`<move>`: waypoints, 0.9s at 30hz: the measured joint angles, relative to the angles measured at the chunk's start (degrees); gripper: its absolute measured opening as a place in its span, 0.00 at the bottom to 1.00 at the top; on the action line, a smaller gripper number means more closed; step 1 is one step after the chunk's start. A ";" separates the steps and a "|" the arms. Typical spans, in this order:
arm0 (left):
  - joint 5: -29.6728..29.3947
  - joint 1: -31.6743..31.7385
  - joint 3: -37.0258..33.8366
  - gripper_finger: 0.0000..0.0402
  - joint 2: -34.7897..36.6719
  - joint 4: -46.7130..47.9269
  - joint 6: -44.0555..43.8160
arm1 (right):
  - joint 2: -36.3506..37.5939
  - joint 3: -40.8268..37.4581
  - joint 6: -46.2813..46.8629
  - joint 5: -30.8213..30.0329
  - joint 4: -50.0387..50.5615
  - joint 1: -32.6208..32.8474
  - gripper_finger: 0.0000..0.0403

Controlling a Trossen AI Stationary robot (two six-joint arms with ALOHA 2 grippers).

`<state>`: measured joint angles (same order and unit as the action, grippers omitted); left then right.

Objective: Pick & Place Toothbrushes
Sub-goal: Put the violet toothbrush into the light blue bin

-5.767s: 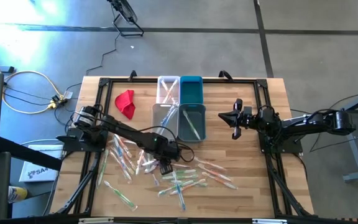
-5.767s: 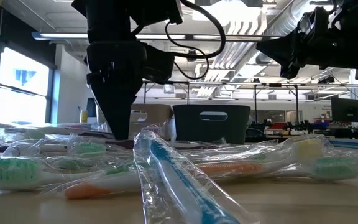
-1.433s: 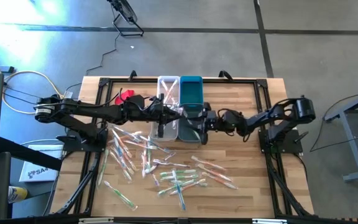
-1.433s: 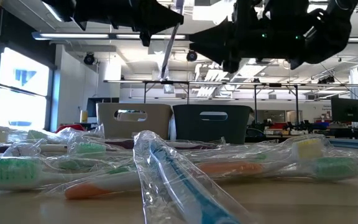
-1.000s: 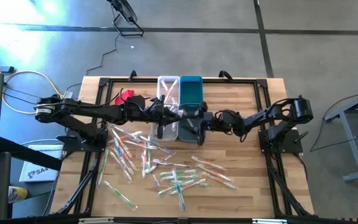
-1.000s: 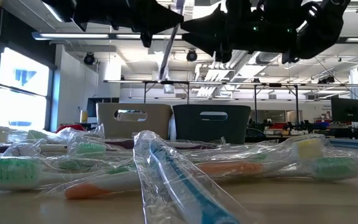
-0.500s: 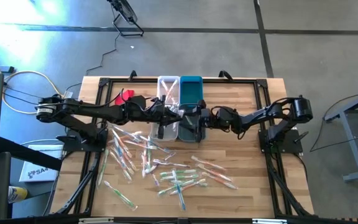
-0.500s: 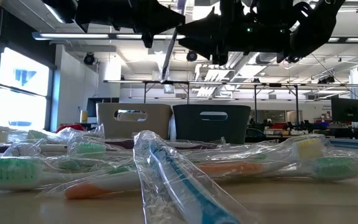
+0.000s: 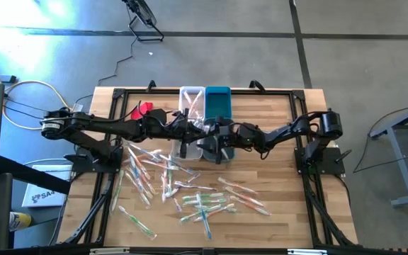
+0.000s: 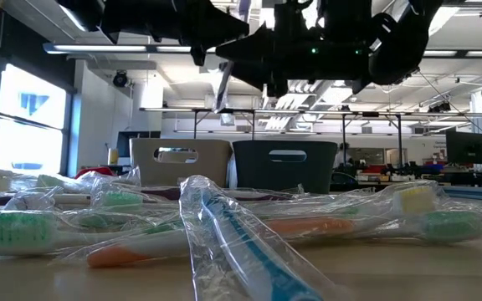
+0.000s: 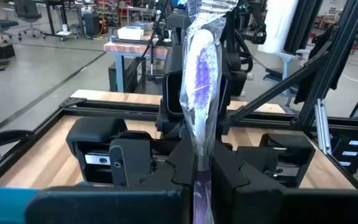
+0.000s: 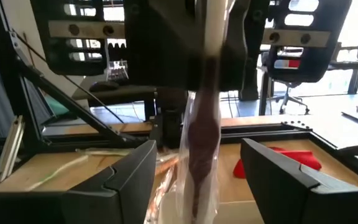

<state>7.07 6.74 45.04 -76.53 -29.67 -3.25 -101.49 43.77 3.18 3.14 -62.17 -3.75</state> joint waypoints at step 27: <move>-0.20 0.00 0.00 0.03 0.01 1.53 0.42 | 0.33 0.15 -0.39 0.00 -0.63 0.00 0.19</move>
<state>6.87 6.74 45.04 -76.52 -28.14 -2.83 -101.16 43.92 2.79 3.14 -62.81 -3.75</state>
